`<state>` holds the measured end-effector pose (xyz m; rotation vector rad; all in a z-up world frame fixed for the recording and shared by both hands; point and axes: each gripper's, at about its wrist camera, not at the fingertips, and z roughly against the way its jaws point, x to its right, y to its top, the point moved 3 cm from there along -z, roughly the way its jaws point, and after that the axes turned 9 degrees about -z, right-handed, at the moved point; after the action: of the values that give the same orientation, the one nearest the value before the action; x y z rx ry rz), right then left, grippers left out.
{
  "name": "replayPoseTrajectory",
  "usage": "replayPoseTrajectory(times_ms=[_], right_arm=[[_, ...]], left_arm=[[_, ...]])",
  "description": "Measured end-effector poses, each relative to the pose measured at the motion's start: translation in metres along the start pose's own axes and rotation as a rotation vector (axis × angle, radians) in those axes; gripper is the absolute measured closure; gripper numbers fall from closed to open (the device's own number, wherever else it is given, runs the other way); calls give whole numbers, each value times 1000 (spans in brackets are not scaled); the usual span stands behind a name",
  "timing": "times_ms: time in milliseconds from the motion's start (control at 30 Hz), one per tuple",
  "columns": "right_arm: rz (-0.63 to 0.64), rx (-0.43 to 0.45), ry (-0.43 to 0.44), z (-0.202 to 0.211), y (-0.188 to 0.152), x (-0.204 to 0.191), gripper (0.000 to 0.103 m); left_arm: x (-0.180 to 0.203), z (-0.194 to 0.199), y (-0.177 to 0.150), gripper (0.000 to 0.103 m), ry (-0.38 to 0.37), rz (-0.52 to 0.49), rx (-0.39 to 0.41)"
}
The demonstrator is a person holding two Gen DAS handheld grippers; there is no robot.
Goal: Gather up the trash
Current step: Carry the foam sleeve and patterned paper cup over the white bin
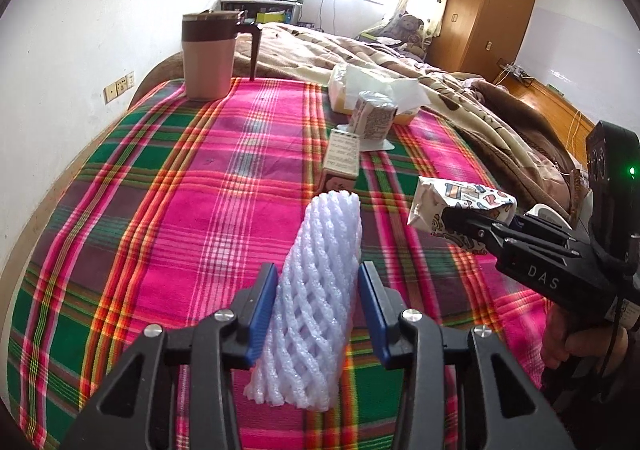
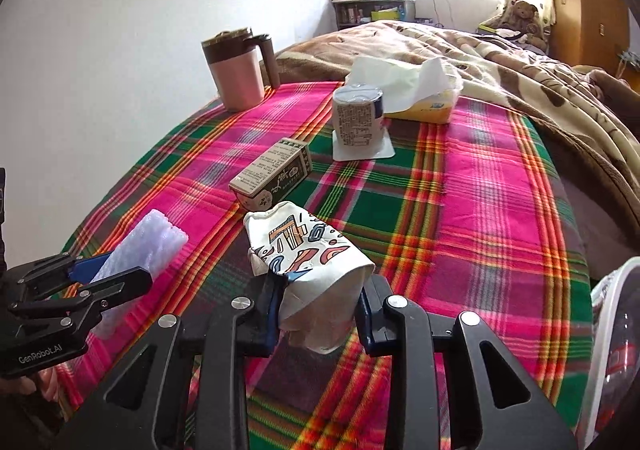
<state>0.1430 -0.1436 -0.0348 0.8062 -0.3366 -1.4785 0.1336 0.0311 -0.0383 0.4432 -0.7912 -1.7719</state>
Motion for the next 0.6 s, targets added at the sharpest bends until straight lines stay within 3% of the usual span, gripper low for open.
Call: replayPoseTrajectory(times_ms=[600], right_arm=[[-137,164,-118,85,-9,65,72]], left_arm=[[88,15,27,60,-93,-117,81]])
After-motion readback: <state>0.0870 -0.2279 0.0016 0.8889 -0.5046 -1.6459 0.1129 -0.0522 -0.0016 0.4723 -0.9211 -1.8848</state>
